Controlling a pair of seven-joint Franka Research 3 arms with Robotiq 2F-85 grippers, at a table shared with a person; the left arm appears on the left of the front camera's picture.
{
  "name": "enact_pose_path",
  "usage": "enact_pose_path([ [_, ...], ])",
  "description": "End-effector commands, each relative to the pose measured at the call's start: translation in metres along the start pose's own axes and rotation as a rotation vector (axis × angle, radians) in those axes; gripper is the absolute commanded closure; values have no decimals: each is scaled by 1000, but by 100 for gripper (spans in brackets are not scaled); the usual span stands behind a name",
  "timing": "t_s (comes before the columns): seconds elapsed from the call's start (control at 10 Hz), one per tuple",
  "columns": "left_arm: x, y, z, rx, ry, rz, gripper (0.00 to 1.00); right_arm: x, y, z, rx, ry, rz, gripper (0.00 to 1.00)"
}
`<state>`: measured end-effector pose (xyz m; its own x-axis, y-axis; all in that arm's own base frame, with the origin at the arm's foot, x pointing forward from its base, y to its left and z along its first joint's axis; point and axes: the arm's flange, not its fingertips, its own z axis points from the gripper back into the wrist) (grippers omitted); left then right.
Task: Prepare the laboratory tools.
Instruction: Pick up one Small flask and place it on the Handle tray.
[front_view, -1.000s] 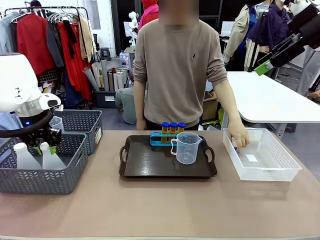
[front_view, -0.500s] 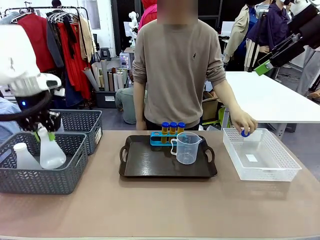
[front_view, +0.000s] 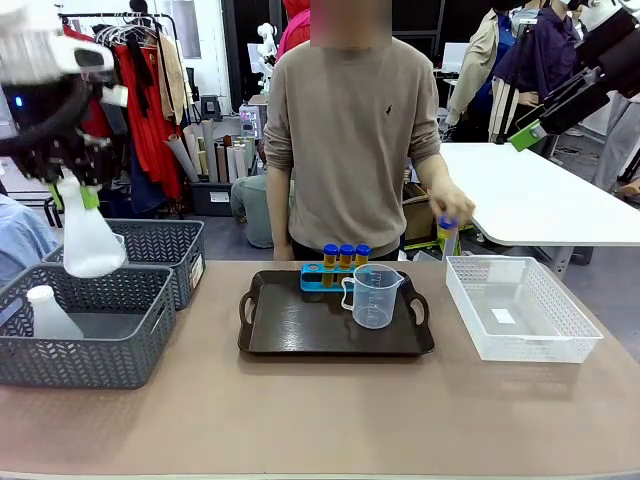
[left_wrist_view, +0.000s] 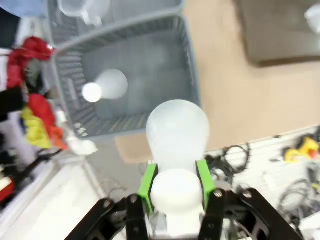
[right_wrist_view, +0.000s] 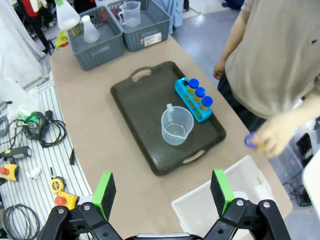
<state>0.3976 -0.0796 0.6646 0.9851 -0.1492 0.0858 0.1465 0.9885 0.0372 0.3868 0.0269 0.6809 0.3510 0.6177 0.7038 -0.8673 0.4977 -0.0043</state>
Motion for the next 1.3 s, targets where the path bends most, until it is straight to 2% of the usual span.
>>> enact_pose_path([
  [0.0, 8, -7, 41, 31, -10, -66, 100, 2, -1, 0, 16, -27, 17, 0],
  [0.2, 7, -23, 82, 64, -34, -117, 100, 2, -1, 0, 16, -27, 17, 0],
  [0.6, 3, -50, 145, 56, -95, -228, 100, 2, -1, 0, 16, -27, 17, 0],
  [1.0, 6, -63, 169, 25, -120, -296, 100, 2, -1, 0, 16, -27, 17, 0],
  [1.2, 2, -65, 156, 35, -117, -258, 100, 2, -1, 0, 16, -27, 17, 0],
])
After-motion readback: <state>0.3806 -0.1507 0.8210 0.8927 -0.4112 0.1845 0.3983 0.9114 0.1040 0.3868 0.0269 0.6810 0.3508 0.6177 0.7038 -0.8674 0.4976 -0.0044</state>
